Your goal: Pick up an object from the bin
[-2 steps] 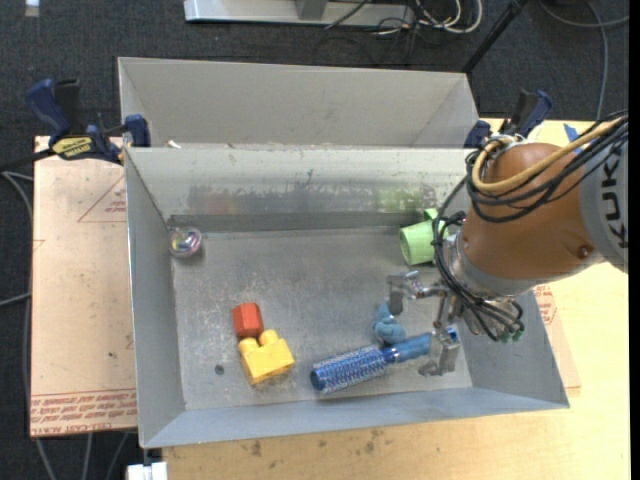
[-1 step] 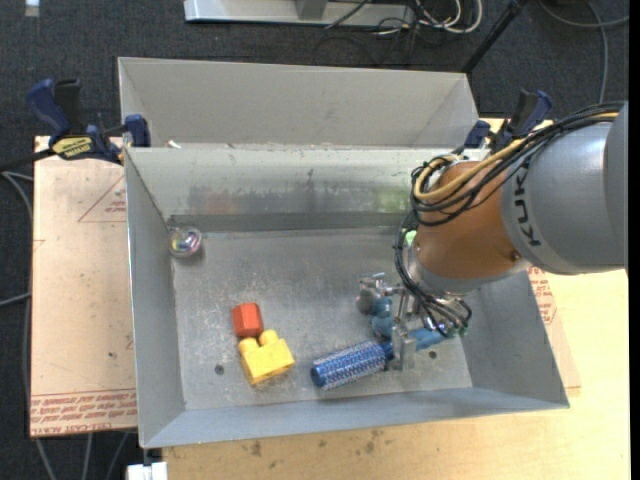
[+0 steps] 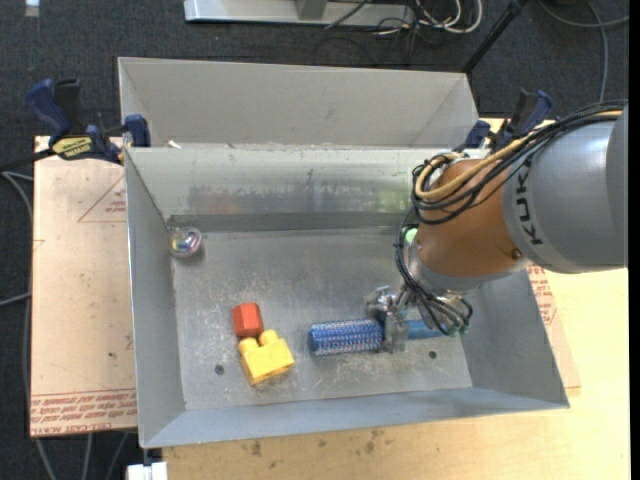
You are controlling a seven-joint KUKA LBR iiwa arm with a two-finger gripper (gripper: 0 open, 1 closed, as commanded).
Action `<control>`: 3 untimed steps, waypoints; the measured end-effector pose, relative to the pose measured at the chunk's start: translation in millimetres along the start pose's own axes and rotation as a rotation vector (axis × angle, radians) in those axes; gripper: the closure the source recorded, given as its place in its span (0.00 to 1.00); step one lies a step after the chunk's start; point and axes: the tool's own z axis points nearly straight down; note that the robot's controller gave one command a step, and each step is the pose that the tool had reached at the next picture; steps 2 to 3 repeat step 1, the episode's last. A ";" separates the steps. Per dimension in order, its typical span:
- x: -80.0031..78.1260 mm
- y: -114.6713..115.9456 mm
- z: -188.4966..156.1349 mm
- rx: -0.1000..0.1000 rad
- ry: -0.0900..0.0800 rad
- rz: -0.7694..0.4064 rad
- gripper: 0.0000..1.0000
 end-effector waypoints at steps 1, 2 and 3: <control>7.6 42.8 -144.8 0.001 -0.009 0.027 1.00; 7.6 42.8 -144.8 0.001 -0.009 0.027 1.00; 7.6 42.8 -144.8 0.001 -0.009 0.027 1.00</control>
Offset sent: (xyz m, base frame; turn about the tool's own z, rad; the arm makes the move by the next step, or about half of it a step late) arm -0.0177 0.0380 0.1410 0.0313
